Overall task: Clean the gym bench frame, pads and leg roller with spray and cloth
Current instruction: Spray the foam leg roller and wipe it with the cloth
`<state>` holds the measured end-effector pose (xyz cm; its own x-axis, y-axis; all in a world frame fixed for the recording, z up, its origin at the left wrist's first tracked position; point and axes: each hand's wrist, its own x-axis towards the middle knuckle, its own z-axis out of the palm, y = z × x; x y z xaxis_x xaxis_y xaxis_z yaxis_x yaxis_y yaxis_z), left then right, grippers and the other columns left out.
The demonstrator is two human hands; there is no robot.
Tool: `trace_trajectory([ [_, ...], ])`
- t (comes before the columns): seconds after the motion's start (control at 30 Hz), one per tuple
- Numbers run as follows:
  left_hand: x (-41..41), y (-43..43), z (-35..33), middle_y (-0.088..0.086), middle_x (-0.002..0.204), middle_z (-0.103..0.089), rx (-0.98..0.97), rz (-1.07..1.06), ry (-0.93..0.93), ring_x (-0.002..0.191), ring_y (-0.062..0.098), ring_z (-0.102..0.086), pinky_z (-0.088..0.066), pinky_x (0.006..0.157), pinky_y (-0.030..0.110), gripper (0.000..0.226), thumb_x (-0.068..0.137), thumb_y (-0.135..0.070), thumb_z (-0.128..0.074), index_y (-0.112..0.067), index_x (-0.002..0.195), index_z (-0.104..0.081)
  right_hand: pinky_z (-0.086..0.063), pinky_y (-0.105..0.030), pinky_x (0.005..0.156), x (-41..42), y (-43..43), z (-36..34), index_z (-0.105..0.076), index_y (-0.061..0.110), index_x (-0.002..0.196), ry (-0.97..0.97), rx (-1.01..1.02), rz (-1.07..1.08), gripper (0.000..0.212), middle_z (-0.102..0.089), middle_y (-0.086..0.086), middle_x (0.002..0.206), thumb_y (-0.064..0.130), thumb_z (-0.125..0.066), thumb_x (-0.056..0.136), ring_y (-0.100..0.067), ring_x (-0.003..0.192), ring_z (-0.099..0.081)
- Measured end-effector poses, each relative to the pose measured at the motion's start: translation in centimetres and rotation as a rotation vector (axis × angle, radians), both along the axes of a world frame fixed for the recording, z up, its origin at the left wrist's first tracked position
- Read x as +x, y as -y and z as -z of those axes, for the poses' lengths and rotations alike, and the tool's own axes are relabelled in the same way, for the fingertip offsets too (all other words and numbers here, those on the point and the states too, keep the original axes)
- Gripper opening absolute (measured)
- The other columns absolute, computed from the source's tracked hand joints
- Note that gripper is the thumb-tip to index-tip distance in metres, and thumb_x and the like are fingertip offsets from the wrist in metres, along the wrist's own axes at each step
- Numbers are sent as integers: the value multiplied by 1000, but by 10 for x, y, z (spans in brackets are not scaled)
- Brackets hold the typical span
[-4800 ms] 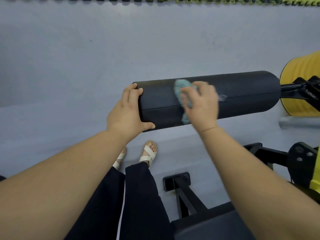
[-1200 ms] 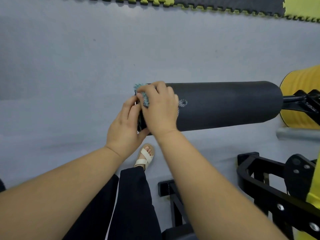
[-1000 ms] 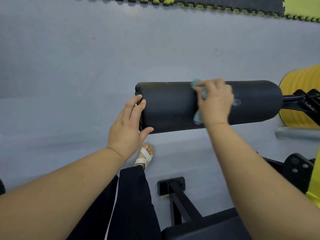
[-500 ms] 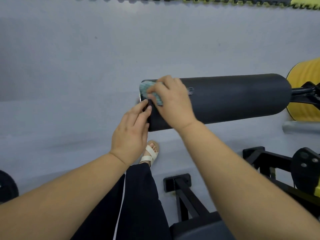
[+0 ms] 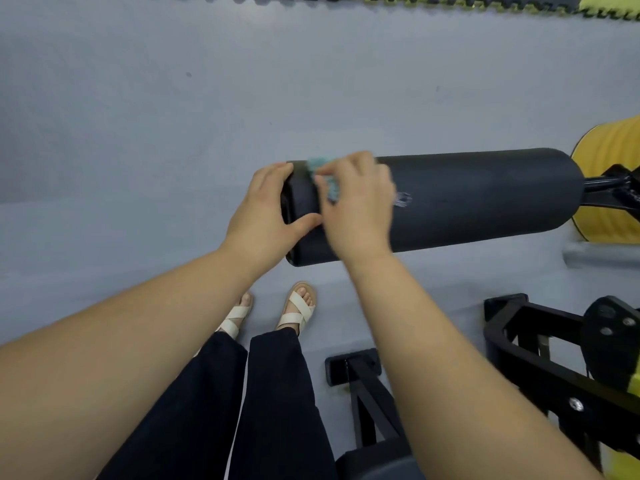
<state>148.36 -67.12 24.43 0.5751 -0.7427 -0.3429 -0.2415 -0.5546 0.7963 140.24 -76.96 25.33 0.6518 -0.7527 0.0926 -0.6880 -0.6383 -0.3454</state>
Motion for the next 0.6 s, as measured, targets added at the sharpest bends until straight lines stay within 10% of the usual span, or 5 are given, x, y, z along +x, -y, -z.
trace_trajectory([
  [0.2, -13, -13, 4, -4, 146, -32, -84, -13, 60, 127, 1, -33, -32, 94, 17, 76, 74, -24, -77, -14, 138, -38, -45, -37, 58, -31, 24, 0, -70, 13, 82, 16, -81, -325, 19, -64, -13, 89, 28, -58, 83, -34, 68, -56],
  [0.47, -17, -17, 6, 0, 147, -31, -103, 24, 162, 131, 10, -33, -38, 91, 22, 79, 73, -28, -78, -10, 138, -38, -34, -39, 82, -87, 108, -5, -60, 16, 112, -279, -77, 474, 26, -48, -11, 126, 31, -48, 96, -34, 109, -43],
  [0.6, -27, -25, 16, 7, 144, -36, -145, 43, 265, 128, 19, -38, -43, 90, 30, 76, 70, -29, -79, -7, 133, -43, -32, -39, 77, -32, 46, -3, -61, 15, 108, -283, -42, 335, 22, -50, -14, 120, 28, -50, 93, -35, 103, -46],
])
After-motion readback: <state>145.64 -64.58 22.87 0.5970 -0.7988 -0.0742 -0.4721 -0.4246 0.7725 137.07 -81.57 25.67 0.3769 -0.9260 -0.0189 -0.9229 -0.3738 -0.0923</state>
